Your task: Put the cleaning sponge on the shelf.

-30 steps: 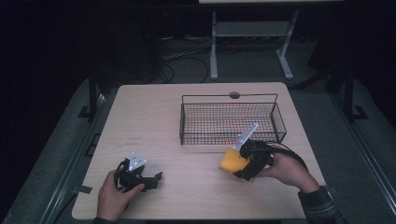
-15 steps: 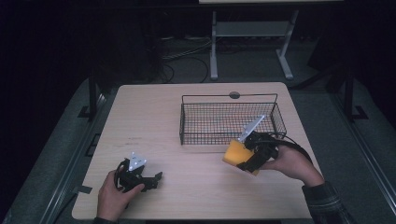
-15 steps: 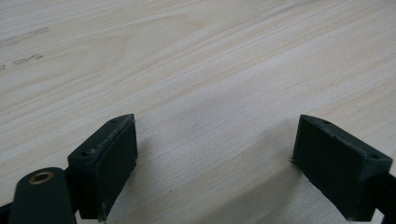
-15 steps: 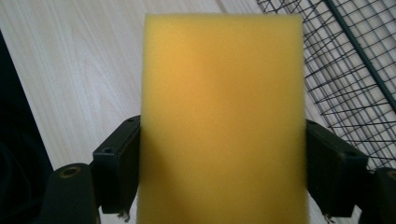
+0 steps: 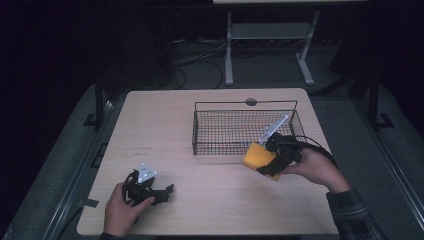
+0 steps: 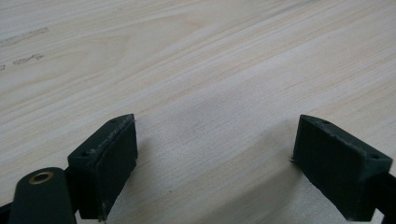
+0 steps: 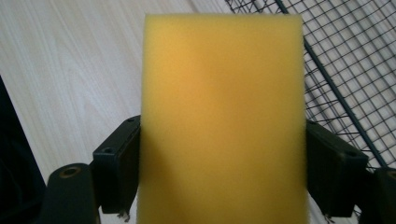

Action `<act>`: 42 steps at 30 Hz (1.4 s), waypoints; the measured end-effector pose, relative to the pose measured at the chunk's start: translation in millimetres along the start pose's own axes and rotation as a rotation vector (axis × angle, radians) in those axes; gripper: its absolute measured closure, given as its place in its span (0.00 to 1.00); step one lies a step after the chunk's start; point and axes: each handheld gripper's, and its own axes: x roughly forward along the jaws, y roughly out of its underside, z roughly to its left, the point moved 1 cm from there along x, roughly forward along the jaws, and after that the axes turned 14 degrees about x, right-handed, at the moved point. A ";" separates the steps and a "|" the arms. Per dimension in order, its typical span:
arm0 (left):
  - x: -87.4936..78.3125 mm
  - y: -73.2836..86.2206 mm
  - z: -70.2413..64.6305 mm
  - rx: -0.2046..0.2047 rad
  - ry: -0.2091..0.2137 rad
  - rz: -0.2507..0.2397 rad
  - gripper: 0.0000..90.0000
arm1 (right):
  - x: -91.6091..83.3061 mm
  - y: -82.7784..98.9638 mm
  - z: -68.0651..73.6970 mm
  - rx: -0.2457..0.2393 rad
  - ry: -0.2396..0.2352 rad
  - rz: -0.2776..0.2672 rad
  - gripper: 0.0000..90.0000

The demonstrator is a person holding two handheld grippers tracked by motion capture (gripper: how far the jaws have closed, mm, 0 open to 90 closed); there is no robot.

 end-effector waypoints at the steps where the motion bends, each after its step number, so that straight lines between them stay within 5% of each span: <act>1: 0.0 0.0 0.0 0.000 0.000 0.000 0.14 | -0.9 -0.7 -1.8 -0.004 0.003 -0.002 0.25; 42: -0.2 0.1 0.0 0.001 0.002 0.002 0.14 | -14.3 -28.9 -77.6 0.188 0.120 -0.039 0.25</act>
